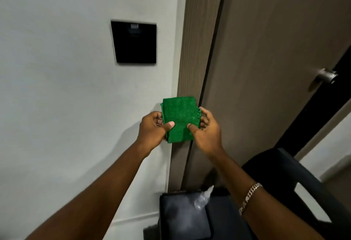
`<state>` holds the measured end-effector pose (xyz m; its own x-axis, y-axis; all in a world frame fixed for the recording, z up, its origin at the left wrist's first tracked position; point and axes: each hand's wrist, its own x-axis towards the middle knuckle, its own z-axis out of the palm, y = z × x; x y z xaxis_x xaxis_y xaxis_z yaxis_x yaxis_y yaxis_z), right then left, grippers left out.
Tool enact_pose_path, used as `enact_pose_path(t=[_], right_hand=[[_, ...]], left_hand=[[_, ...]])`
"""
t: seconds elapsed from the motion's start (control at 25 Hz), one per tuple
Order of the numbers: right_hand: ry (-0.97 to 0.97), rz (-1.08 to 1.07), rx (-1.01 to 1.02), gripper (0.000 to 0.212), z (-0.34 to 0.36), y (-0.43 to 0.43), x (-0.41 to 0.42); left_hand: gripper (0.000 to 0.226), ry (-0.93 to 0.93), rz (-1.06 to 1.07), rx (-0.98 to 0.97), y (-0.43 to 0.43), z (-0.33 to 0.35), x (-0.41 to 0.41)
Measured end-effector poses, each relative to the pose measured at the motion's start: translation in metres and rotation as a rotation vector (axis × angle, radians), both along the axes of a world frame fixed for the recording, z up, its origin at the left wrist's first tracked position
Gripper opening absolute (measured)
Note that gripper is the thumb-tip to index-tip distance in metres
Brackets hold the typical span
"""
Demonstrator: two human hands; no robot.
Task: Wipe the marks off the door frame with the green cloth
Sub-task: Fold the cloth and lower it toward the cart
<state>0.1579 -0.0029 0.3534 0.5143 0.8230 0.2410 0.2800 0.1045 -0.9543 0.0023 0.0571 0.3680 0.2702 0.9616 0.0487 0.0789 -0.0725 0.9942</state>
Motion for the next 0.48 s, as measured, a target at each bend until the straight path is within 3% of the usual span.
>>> enact_pose_path(t=[0.28,0.48], right_hand=[[0.029,-0.089,-0.48,0.051,-0.212,-0.026,-0.011],[0.077,-0.026,-0.734,0.045,-0.343,-0.038,-0.015]], left_hand=[[0.014,0.224,0.083,-0.407,-0.03,-0.217,-0.003],[0.016,0.325,0.084,-0.613,-0.056,-0.348,-0.002]])
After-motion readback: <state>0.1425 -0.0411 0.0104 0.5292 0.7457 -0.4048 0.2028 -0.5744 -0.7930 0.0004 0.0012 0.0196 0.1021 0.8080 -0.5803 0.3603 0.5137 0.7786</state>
